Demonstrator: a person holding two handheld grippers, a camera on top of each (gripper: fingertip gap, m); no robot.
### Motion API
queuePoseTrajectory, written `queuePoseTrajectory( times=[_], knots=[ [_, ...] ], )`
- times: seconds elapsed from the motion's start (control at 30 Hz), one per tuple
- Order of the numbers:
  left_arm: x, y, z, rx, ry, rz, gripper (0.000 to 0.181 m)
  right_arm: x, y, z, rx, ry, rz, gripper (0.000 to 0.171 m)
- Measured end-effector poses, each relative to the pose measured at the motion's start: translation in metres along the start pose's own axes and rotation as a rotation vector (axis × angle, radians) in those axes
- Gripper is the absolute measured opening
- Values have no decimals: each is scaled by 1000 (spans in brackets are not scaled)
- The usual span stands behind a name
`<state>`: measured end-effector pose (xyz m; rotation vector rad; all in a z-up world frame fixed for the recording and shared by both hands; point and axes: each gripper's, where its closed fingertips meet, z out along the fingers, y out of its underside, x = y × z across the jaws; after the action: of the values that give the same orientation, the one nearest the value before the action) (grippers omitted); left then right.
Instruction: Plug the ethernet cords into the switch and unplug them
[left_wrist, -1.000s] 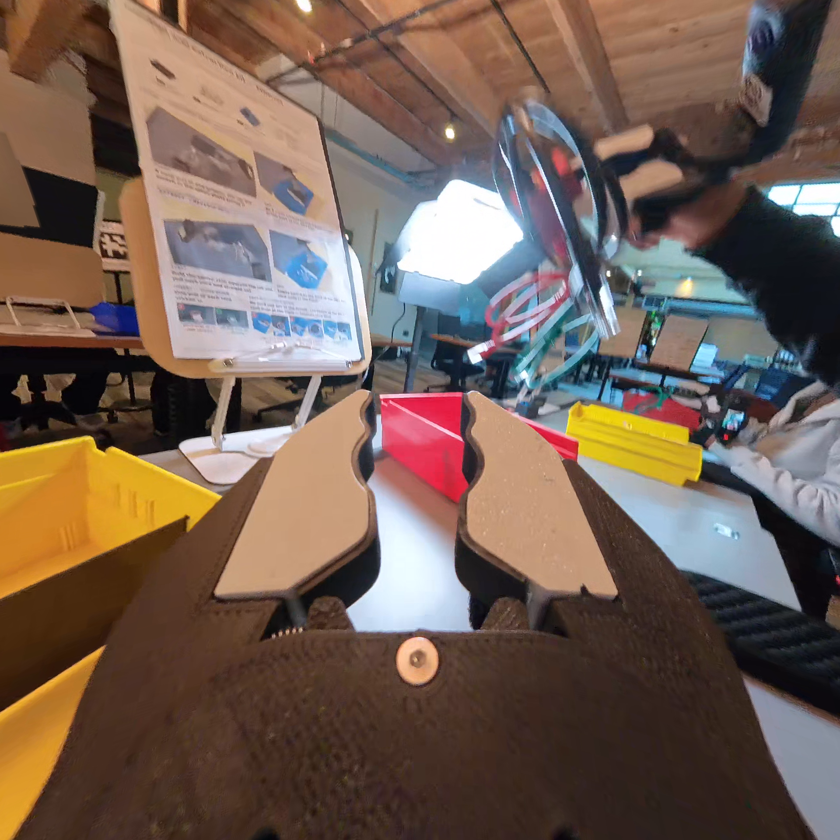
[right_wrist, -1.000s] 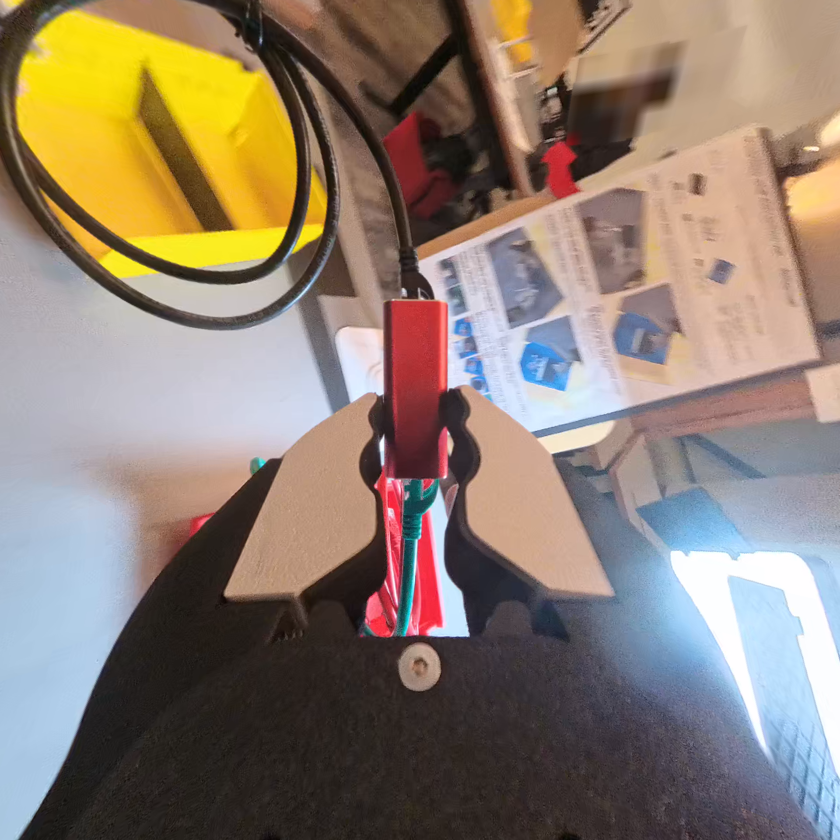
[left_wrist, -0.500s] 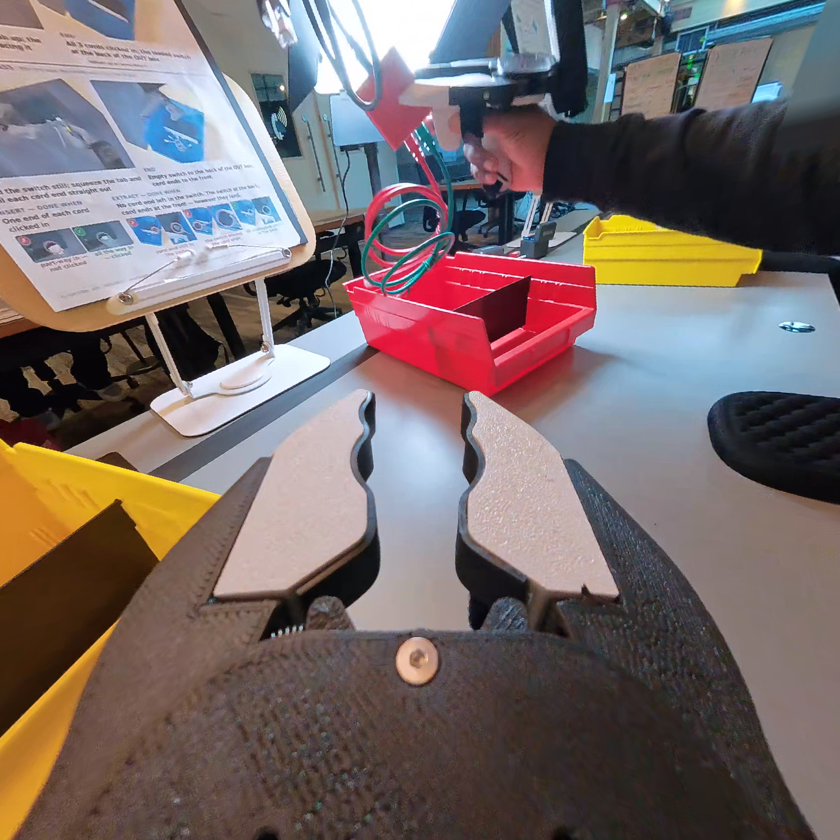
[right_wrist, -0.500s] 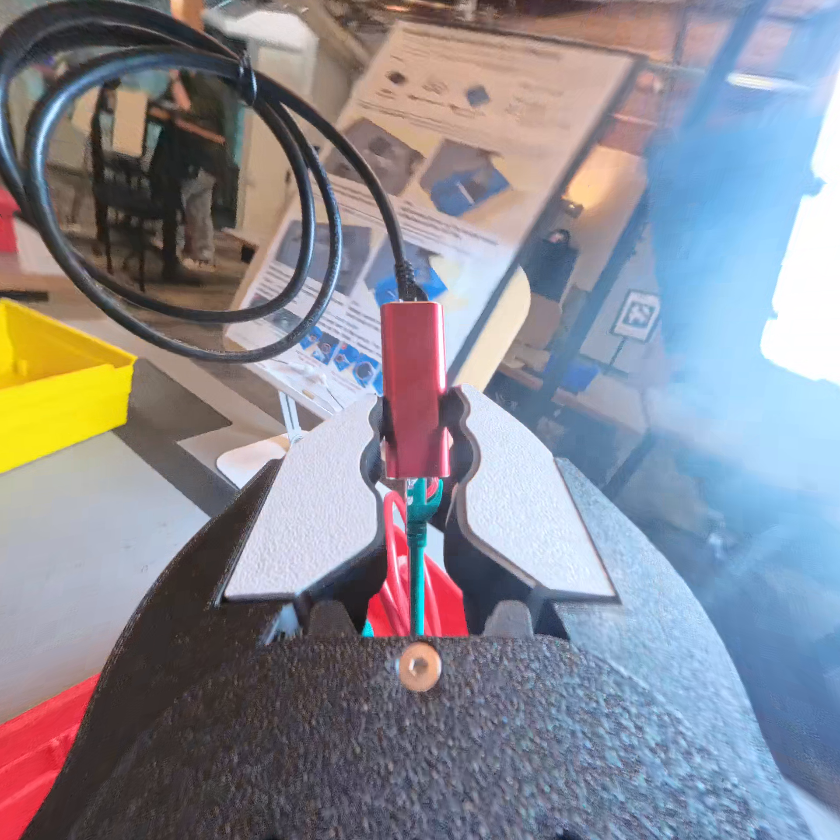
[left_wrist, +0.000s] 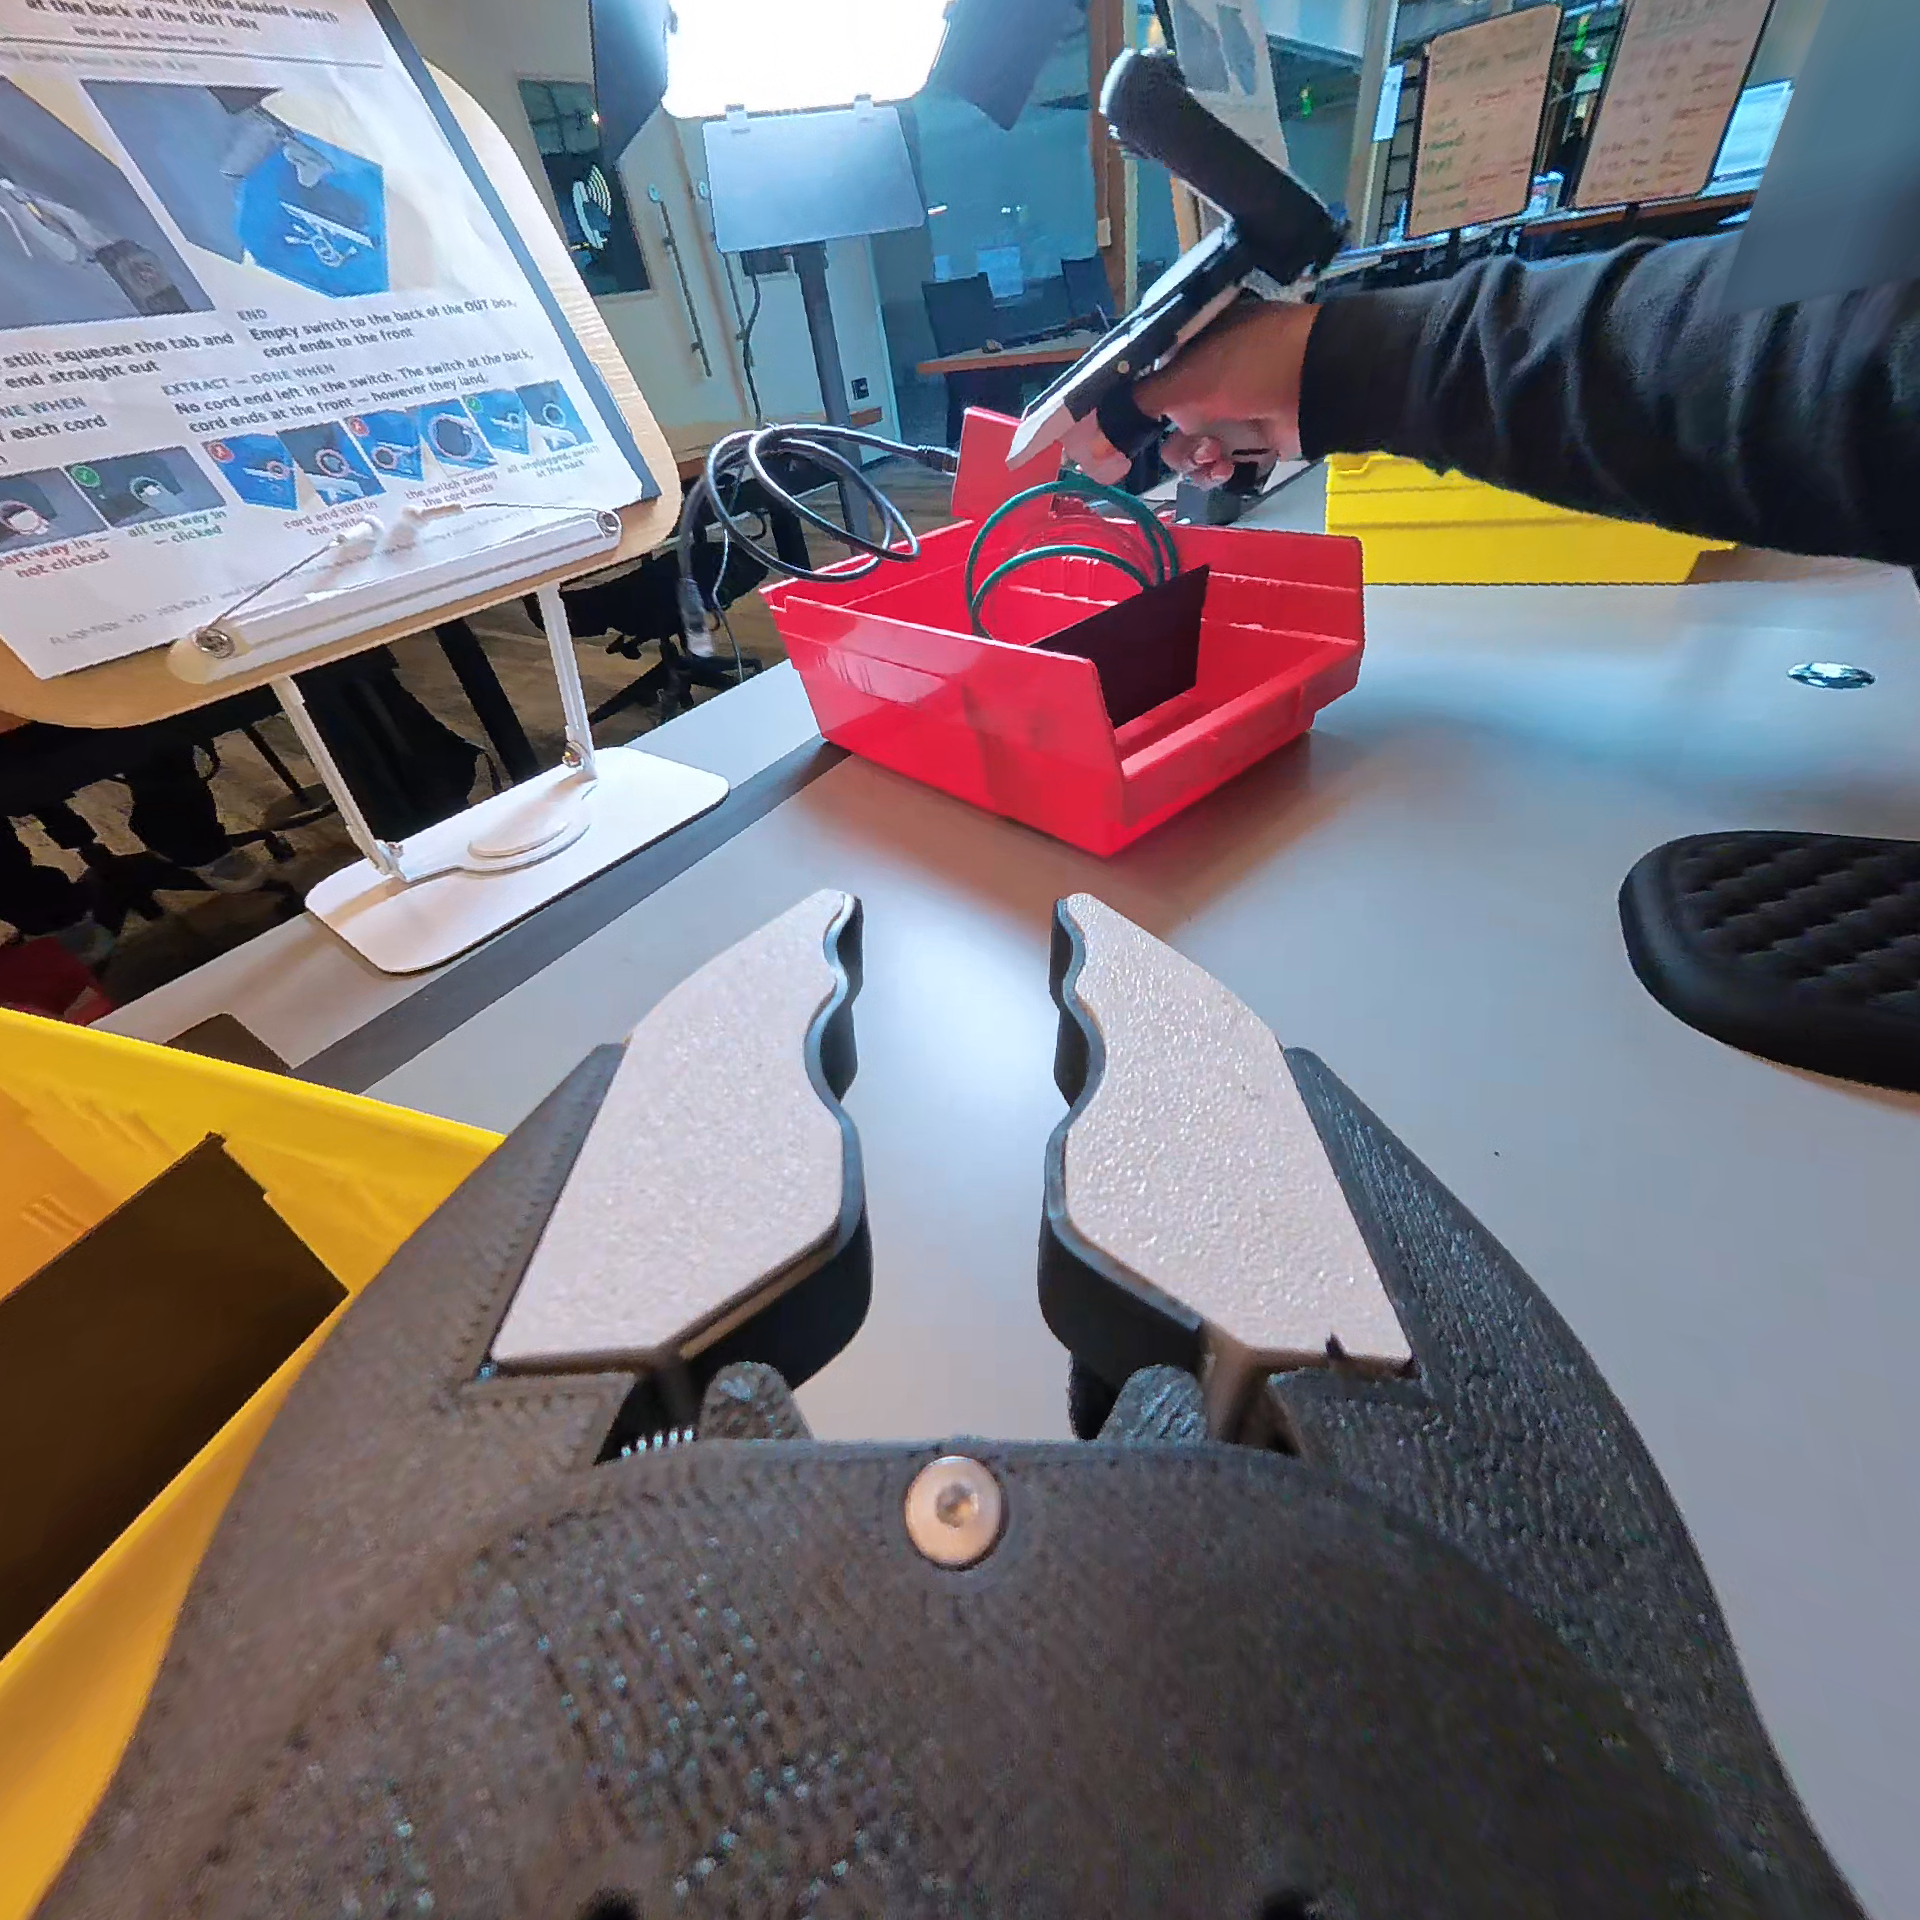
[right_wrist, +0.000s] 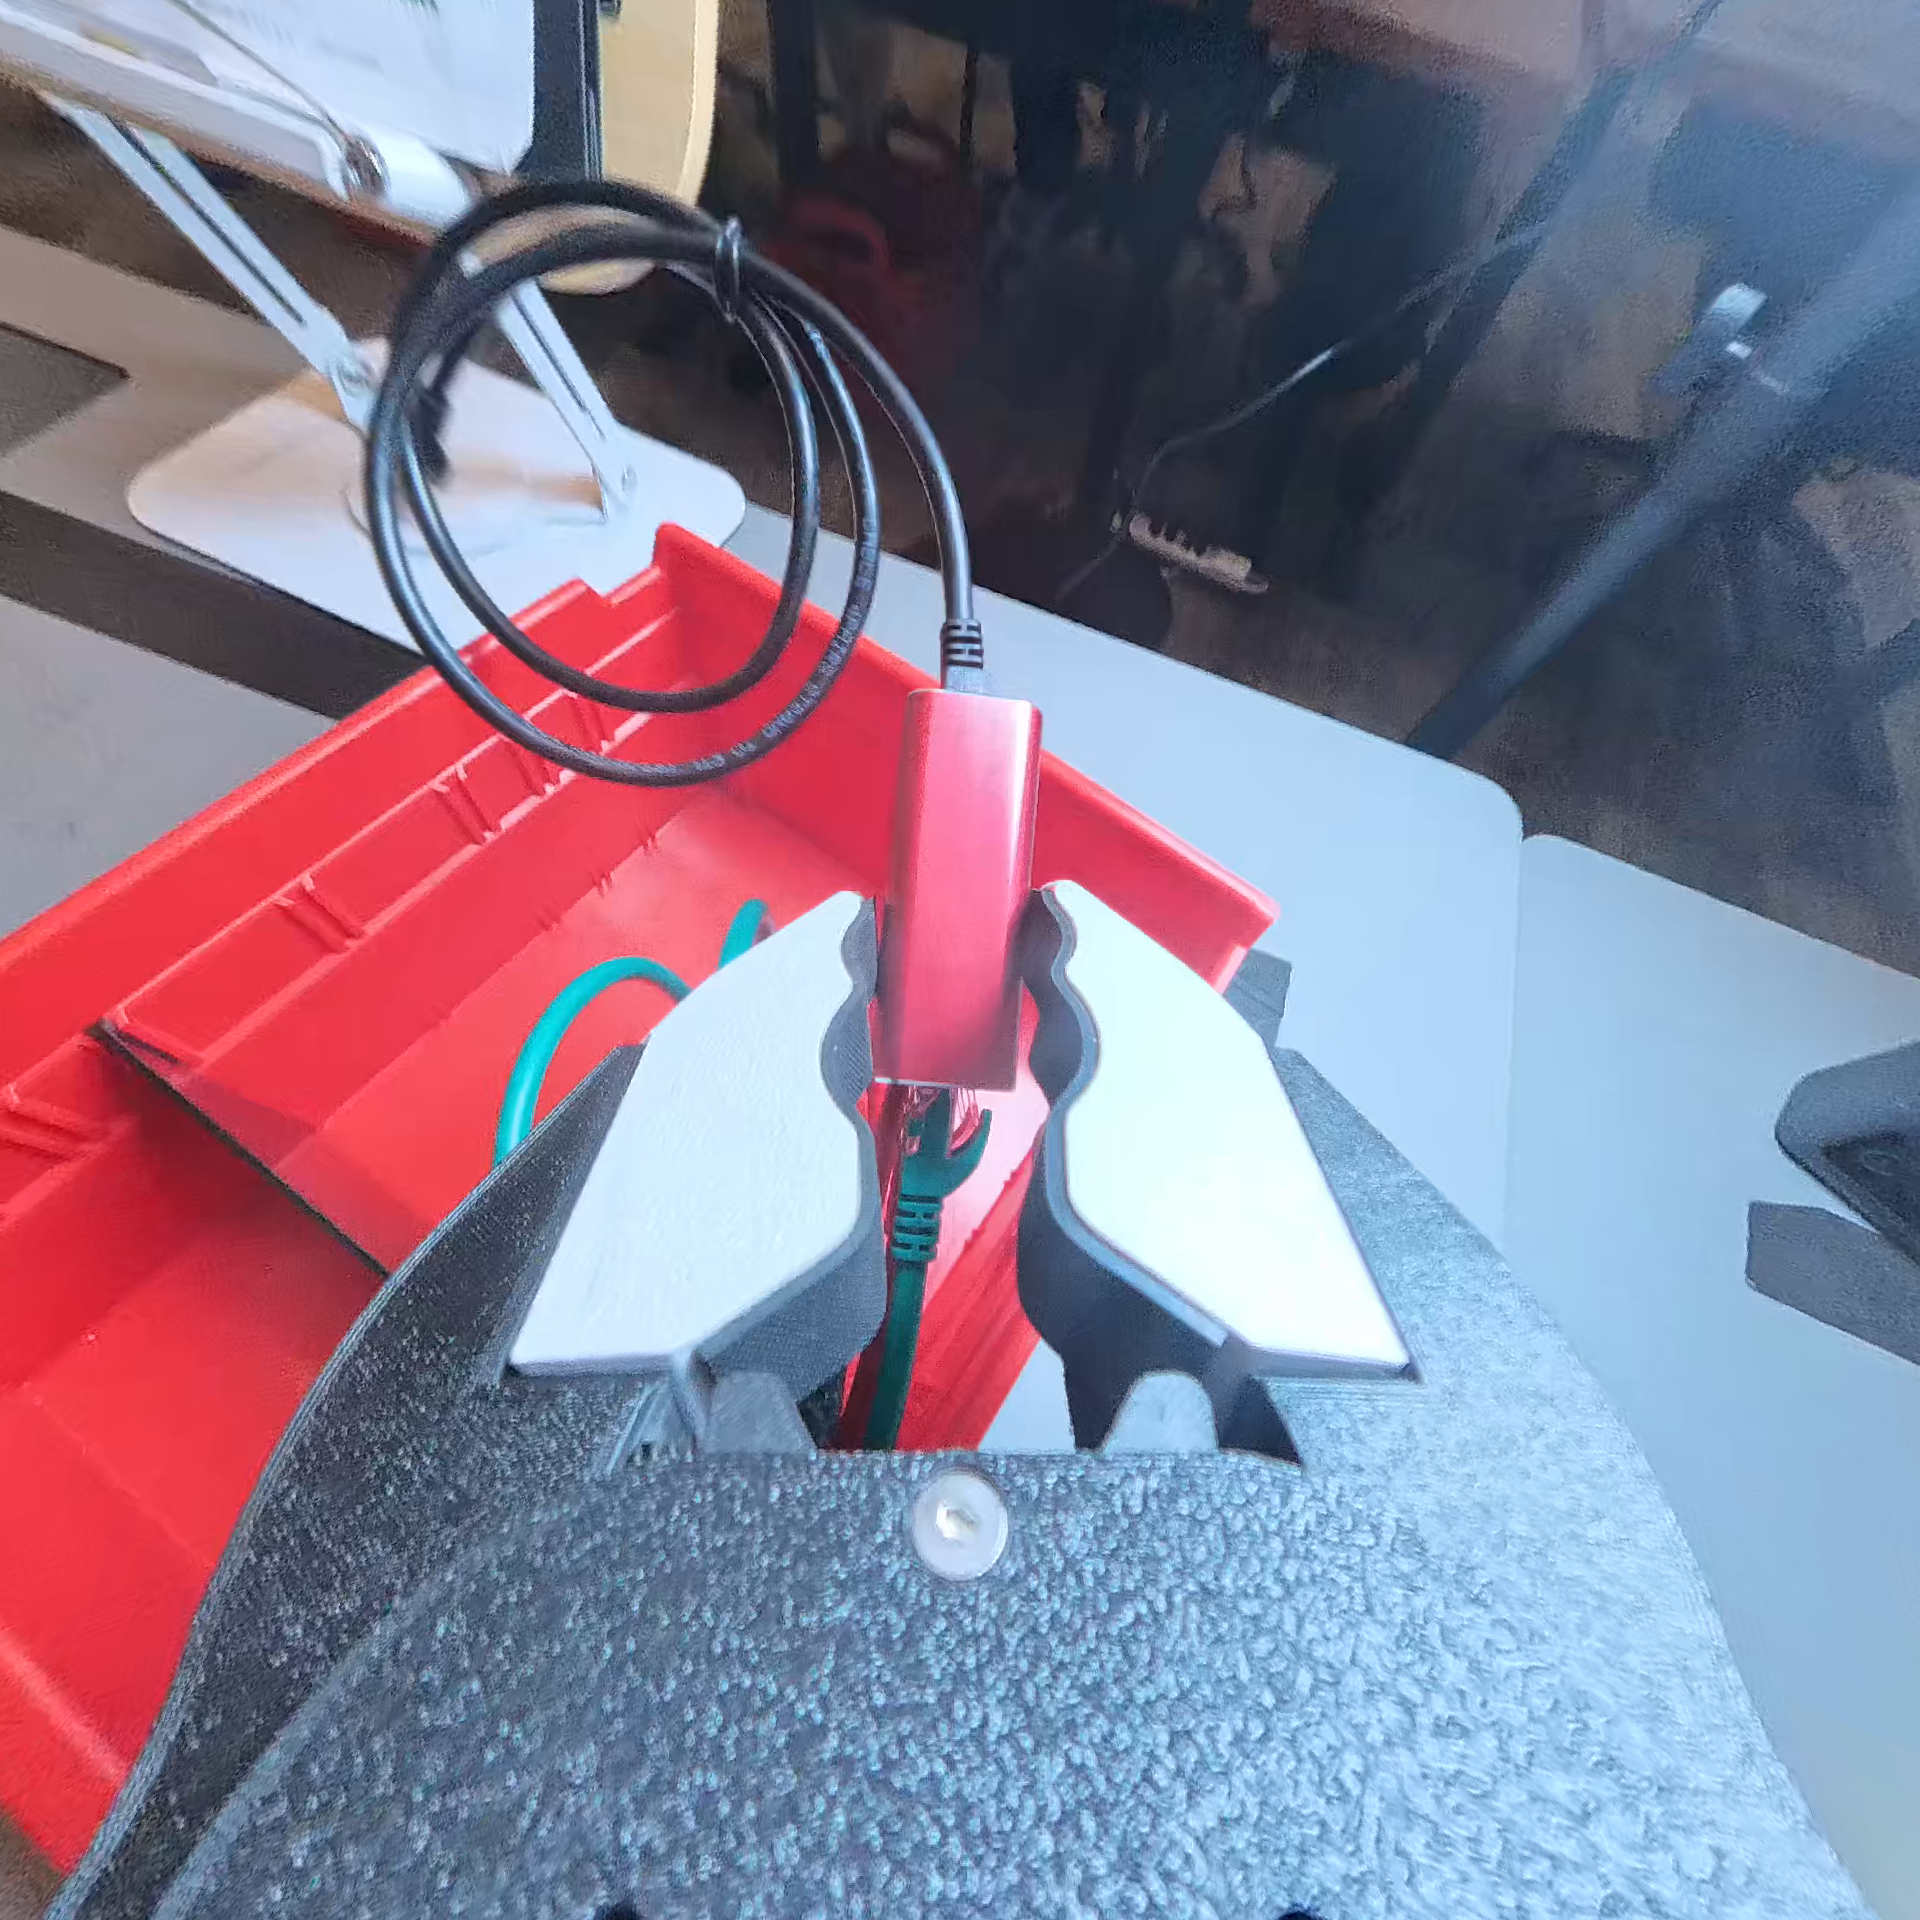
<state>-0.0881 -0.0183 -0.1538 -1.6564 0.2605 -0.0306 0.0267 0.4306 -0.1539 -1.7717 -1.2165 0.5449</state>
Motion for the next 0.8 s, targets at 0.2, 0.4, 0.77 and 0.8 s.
queuePoseTrajectory(
  times=[0.2,0.4,0.77,0.8],
  knots=[
    [3,-1,0,-4,1,19,34,-42,18,24,-290,-68,-126,27],
    [1,4,1,-15,1,15,33,-60,43,48,-563,6,-335,28],
    [-52,21,-27,-206,-213,10,40,-113,-42,-44,-74,-142,-391,54],
    [-58,22,-33,-225,-229,20,41,-128,-31,-58,-92,-185,-440,52]
  ],
)
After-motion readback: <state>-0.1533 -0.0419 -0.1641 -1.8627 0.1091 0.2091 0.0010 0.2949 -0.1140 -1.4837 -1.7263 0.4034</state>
